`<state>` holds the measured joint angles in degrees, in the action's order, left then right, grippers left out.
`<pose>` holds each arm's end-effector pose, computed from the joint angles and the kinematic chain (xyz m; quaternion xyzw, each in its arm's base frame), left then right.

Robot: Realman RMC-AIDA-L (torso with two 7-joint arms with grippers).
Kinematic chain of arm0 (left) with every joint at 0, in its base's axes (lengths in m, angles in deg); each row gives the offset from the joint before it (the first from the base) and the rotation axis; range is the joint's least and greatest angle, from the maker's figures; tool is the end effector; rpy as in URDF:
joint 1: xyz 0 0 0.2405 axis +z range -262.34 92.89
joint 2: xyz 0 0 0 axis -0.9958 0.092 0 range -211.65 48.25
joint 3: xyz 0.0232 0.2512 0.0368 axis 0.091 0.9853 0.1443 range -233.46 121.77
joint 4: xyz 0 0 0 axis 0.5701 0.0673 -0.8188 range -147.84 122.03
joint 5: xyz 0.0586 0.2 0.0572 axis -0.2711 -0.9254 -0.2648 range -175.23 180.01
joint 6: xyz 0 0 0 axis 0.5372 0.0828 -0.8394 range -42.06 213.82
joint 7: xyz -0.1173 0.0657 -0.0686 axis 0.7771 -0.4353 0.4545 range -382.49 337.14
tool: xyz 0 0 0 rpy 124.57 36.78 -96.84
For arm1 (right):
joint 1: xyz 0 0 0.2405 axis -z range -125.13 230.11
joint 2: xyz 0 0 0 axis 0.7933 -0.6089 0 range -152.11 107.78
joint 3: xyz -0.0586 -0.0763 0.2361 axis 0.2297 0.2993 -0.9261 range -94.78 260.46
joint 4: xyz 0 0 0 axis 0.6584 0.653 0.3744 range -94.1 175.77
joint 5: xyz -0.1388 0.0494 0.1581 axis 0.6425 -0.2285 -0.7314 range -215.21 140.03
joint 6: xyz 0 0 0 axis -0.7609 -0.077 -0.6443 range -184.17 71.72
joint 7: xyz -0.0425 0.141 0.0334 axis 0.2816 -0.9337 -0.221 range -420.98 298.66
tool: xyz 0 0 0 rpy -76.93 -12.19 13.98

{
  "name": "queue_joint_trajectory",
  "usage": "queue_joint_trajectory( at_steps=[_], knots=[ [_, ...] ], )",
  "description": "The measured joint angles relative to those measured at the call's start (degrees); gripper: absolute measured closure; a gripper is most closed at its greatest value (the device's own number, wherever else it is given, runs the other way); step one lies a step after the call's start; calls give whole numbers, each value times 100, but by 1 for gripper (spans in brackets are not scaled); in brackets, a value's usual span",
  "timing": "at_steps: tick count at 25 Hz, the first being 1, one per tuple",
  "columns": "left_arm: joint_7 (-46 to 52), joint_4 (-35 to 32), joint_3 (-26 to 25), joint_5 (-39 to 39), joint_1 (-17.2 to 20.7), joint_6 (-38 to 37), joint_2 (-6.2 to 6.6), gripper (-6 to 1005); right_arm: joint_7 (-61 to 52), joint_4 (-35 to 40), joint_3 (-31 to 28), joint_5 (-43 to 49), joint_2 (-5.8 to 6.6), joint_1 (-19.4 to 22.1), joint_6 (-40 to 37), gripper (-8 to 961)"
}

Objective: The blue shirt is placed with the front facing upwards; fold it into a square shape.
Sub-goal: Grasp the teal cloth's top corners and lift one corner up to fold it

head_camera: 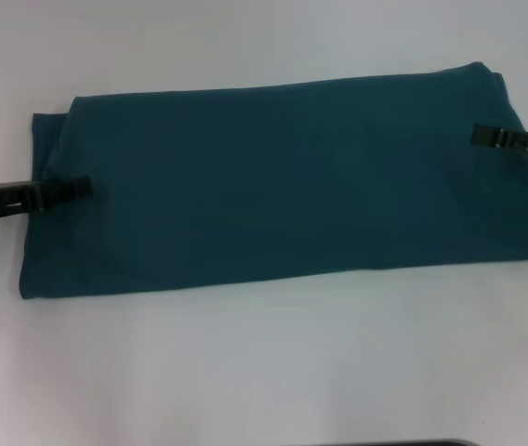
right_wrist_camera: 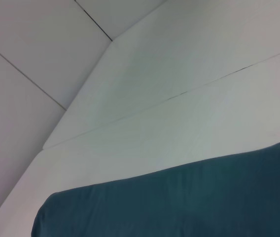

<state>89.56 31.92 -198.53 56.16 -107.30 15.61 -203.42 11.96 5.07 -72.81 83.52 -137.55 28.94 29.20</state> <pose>-0.3465 0.3273 0.0037 -0.7975 -0.5280 -0.1537 0.2482 0.3479 0.3114 0.0421 -0.7811 0.5292 0.2698 0.1925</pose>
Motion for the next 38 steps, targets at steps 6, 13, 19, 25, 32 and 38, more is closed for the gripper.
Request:
queue_joint_trajectory(
  at_steps=[6, 13, 19, 25, 32, 38],
  knots=[
    [7, 70, -45, 36, 2, -305, 18, 470, 0, 0, 0, 0, 0, 0, -5, 241],
    [41, 337, -196, 70, 96, -939, 70, 469, 0, 0, 0, -6, 11, 15, 1, 242],
    [78, 496, -569, 70, 174, -2084, 153, 469, 0, -29, 0, -10, 34, 11, 18, 241],
    [218, 514, -745, 35, 413, -2891, 280, 468, 59, -45, 0, -32, 44, 1, 25, 240],
    [279, 459, -1093, 3, 721, -3234, 398, 467, 61, -53, 12, -22, 44, -67, -28, 307],
    [397, 451, -1111, -68, 977, -3299, 423, 467, 70, -29, 186, -8, 34, -159, -143, 338]
  ],
)
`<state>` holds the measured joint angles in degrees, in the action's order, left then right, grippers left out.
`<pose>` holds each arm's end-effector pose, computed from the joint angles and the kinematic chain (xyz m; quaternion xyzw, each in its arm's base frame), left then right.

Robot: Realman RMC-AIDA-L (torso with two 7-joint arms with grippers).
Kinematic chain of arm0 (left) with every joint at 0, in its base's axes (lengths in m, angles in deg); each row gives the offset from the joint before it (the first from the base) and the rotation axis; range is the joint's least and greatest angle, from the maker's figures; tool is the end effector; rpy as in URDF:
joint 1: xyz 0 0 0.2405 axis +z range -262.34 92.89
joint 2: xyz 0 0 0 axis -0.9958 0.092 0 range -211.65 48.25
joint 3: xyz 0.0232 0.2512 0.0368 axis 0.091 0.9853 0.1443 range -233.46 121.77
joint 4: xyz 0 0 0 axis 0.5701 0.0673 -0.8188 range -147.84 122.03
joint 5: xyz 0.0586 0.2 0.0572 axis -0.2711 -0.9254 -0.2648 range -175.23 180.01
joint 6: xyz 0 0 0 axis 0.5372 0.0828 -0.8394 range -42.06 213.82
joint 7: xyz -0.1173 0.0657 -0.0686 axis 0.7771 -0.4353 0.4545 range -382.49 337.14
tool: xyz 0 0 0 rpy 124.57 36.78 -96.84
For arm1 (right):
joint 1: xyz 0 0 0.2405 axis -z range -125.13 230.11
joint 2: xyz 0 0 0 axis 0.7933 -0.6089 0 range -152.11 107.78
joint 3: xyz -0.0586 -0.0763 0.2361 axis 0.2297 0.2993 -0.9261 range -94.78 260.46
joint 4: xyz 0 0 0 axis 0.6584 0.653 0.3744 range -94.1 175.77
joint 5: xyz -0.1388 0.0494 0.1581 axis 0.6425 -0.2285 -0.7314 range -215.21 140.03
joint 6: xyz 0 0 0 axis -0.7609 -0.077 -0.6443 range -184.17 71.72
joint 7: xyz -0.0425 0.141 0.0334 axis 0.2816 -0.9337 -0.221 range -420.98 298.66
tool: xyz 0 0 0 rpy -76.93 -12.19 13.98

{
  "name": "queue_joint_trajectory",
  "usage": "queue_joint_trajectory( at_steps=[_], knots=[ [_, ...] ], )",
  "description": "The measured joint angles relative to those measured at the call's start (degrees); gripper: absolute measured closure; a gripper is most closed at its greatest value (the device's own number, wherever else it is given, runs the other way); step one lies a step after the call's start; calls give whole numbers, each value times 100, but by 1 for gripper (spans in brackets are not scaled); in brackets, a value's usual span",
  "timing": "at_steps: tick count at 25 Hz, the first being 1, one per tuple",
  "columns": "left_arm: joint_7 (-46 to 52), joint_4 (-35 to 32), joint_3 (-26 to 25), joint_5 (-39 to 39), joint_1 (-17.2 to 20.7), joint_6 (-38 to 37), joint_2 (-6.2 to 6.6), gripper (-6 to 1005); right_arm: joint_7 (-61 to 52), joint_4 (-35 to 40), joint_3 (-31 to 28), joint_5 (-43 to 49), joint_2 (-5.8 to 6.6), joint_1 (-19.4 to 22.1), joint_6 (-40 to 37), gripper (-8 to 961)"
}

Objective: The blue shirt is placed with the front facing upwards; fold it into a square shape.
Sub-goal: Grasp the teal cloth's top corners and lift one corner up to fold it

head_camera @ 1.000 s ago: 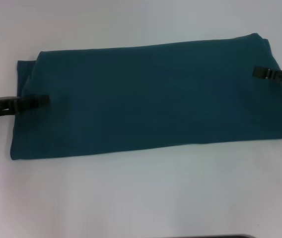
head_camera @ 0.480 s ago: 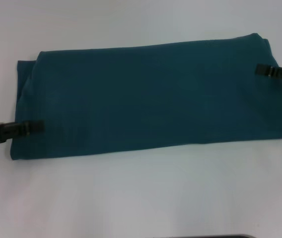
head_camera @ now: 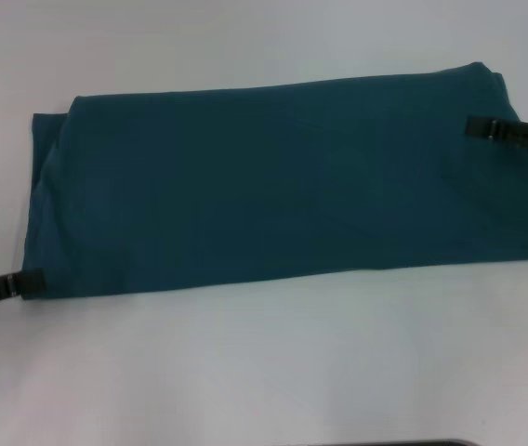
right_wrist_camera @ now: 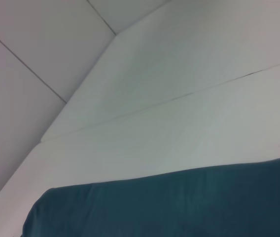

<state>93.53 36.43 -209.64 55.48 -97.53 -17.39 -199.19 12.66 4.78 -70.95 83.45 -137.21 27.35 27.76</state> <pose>-0.3585 0.2259 0.0551 -0.7698 -0.5904 -0.2218 0.0985 0.3410 0.3237 0.0425 -0.7971 0.5103 0.2560 0.1969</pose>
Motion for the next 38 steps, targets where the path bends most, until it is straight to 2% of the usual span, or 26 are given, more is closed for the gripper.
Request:
queue_joint_trajectory(
  at_steps=[4, 9, 17, 22, 30, 38],
  knots=[
    [11, -16, -17, -1, 122, -39, -23, 467, 6, 22, 82, 1, -22, -42, -75, 333],
    [30, -105, -19, -1, 156, -117, 18, 466, 8, 26, 106, 0, -25, -67, -52, 332],
    [13, -131, -17, -216, 167, -135, 34, 466, 225, 29, 142, -25, 1, 24, 269, 329],
    [14, -206, -20, -294, 105, -70, 73, 466, 313, 29, 98, -32, 9, 50, 309, 257],
    [39, -611, 0, -527, -127, 223, 193, 465, 223, 29, -84, -37, 10, 70, 267, 37],
    [250, -758, 2, -927, -444, 305, 299, 465, 163, 28, -189, -37, 4, 80, 278, 39]
  ],
)
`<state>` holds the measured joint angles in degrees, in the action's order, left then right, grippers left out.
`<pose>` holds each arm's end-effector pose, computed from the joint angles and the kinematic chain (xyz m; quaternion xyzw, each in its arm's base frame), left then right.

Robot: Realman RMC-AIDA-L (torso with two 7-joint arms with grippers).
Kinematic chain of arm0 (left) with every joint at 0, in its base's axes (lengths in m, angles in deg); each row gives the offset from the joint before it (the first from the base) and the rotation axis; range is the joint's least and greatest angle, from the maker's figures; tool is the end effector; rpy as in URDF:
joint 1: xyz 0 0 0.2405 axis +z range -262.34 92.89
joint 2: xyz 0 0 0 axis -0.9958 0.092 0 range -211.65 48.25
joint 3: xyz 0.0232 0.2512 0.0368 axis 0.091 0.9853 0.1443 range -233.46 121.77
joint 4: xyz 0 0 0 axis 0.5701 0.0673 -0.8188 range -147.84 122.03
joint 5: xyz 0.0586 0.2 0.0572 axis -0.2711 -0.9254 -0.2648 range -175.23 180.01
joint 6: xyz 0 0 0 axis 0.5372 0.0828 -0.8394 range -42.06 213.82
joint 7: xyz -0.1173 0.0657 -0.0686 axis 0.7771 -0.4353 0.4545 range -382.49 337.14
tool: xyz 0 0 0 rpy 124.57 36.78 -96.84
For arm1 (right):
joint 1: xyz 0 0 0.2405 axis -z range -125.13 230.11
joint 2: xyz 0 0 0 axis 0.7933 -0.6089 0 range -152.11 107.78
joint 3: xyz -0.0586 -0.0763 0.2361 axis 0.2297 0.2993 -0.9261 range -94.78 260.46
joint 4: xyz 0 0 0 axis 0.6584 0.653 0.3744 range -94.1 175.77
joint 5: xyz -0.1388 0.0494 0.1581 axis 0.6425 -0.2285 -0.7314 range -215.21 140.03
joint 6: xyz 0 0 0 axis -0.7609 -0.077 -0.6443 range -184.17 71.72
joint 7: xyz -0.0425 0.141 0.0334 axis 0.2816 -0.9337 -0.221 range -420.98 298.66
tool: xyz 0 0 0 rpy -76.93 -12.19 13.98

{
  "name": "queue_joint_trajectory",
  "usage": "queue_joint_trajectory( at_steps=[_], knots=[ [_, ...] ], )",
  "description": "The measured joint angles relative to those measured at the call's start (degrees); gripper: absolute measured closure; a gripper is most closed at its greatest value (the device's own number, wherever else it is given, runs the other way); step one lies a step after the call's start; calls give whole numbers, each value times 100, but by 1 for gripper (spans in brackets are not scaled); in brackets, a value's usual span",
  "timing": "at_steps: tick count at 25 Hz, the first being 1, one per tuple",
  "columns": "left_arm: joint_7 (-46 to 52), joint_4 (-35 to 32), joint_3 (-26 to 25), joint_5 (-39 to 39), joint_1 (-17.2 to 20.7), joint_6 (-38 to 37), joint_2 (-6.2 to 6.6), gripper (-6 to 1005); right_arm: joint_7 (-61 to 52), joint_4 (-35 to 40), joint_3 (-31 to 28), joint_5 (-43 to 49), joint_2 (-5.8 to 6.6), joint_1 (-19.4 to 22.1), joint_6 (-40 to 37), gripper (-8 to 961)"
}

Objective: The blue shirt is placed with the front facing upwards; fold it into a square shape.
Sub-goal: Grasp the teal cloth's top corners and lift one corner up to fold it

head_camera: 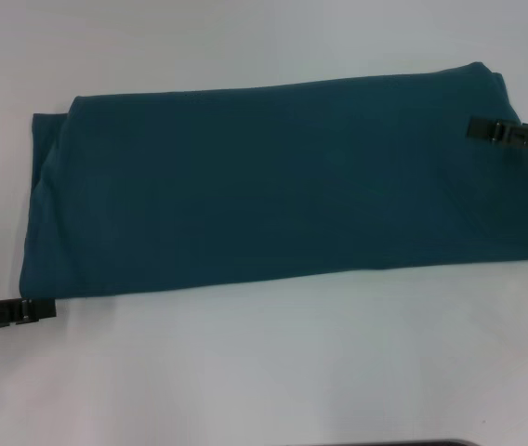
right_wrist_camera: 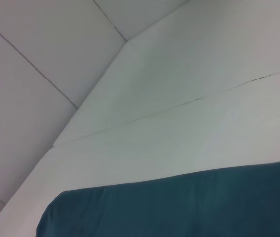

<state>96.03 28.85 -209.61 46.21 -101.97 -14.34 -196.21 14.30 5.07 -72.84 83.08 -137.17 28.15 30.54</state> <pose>-0.3713 0.2333 0.0428 -0.7564 -0.6324 -0.1538 0.0654 0.3413 0.3153 0.0451 -0.7977 0.5035 0.2725 0.1895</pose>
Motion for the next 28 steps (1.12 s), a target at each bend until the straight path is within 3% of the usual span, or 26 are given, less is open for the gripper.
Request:
queue_joint_trajectory(
  at_steps=[7, 21, 28],
  knots=[
    [243, -63, -14, -237, -160, 62, 112, 465, -3, 0, -107, 0, -3, 9, -11, 40],
    [630, -23, 102, -283, -254, -58, 235, 204, -6, -61, -284, -7, 1, 9, 69, 43],
    [711, -66, 123, -477, -393, -84, 211, 211, -6, -63, -323, -9, 6, 9, 74, 45]
  ],
)
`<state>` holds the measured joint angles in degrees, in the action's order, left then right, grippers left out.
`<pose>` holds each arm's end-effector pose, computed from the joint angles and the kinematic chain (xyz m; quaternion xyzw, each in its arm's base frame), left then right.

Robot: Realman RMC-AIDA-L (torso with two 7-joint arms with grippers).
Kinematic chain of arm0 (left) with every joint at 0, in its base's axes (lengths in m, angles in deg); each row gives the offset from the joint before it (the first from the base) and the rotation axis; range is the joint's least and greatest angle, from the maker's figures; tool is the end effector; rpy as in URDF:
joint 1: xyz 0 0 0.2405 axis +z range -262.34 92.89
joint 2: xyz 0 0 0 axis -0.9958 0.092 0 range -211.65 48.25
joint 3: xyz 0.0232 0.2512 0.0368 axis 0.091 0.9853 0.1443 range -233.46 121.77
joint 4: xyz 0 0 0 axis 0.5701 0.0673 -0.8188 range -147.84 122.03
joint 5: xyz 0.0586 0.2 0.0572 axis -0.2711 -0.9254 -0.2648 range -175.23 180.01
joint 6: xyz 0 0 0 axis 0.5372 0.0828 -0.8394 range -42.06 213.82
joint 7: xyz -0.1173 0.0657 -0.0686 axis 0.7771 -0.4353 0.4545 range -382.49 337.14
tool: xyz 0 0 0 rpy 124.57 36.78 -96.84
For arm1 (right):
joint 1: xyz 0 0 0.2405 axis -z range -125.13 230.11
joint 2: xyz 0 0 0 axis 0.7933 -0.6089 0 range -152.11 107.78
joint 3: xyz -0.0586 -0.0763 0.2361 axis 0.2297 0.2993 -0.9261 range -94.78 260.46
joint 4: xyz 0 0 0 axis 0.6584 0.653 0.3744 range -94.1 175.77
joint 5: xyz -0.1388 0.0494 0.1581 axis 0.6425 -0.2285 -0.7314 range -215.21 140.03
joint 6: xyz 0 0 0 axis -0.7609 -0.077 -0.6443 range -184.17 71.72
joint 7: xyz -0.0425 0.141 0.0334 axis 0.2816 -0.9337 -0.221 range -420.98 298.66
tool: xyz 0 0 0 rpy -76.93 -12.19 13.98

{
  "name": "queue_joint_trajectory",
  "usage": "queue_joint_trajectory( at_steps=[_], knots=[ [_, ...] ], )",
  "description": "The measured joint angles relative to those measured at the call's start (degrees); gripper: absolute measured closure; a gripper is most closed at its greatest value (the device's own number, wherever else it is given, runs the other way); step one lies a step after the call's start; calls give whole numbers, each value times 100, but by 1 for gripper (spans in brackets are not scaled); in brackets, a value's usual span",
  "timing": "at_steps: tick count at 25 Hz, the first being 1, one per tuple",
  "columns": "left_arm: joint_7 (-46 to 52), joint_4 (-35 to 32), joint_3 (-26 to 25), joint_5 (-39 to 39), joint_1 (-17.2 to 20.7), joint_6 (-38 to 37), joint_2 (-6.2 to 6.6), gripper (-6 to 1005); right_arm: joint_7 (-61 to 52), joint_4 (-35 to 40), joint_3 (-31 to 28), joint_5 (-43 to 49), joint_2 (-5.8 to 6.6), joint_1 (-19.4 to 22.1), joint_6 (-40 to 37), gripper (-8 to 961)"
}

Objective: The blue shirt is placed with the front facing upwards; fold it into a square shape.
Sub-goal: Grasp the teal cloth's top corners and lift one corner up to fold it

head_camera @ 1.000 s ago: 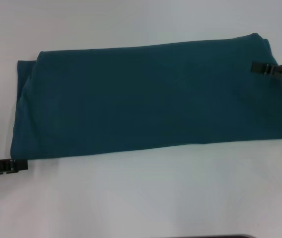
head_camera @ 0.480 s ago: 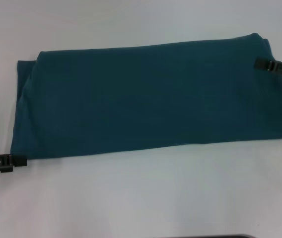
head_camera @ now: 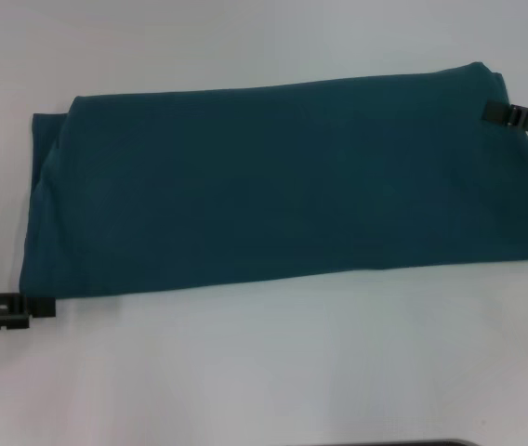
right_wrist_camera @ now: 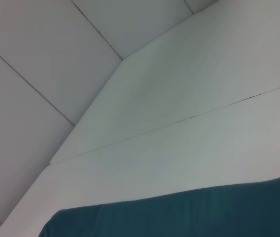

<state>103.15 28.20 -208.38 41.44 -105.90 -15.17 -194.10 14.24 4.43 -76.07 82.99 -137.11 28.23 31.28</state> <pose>-0.3668 0.2489 0.0508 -0.7412 -0.6616 -0.1047 0.0447 0.3436 0.3156 0.0553 -0.7868 0.5044 0.2909 0.2048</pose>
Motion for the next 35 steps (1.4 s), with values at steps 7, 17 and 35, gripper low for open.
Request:
queue_joint_trajectory(
  at_steps=[7, 17, 35],
  knots=[
    [88, -144, 5, -210, -192, 67, -34, 217, 0, -8, 0, 0, 14, 21, 4, 46],
    [376, -149, 5, -493, -414, 169, -29, 216, 0, -8, -34, 0, 44, 81, 4, 46],
    [670, -146, 4, -702, -559, 279, 17, 216, 0, -23, -88, -36, 61, 88, -1, 45]
  ],
)
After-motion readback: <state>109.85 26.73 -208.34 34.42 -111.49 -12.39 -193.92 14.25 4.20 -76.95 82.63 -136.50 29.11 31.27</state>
